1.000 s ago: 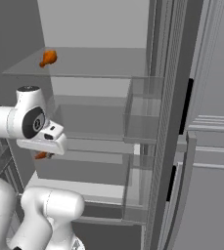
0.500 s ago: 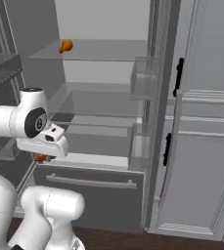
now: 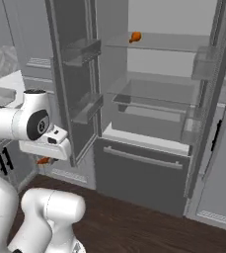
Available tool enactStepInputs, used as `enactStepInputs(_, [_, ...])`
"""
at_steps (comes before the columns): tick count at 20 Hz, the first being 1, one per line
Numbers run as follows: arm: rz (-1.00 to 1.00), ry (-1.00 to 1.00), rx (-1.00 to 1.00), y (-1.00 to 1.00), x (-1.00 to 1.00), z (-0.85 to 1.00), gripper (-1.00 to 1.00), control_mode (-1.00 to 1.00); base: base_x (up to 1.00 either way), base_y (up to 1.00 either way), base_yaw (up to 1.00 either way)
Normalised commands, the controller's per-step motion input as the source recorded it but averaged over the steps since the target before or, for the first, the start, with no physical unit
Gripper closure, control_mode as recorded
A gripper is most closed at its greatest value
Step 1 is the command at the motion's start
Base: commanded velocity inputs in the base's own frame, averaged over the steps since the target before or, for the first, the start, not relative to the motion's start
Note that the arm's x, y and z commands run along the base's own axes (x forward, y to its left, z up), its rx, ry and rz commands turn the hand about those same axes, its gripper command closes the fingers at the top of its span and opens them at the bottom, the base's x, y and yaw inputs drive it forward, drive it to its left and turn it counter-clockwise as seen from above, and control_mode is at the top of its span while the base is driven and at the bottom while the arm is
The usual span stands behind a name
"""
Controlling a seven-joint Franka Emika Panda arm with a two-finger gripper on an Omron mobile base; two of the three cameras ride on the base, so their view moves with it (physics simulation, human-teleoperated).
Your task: Place one carrot and one chicken drumstick in each tupperware on the nearby counter, to pack two identical lunches.
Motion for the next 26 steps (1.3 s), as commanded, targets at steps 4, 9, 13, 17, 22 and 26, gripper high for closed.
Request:
enactStepInputs(4, [0.0, 0.0, 0.0, 0.0, 0.0, 0.0, 1.0, 1.0, -0.63, 0.57, 0.56])
enactStepInputs(9, [0.0, 0.0, 0.0, 0.0, 0.0, 0.0, 1.0, 1.0, 0.58, 0.39, 0.63])
enactStepInputs(13, [0.0, 0.0, 0.0, 0.0, 0.0, 0.0, 1.0, 1.0, 1.0, 0.0, 0.41])
enactStepInputs(17, [0.0, 0.0, 0.0, 0.0, 0.0, 0.0, 1.0, 1.0, 1.0, 0.0, 0.24])
enactStepInputs(22, [0.0, 0.0, 0.0, 0.0, 0.0, 0.0, 1.0, 1.0, 0.96, 0.21, 0.19])
enactStepInputs(26, [0.0, 0.0, 0.0, 0.0, 0.0, 0.0, 1.0, 1.0, 0.9, 0.4, 0.06])
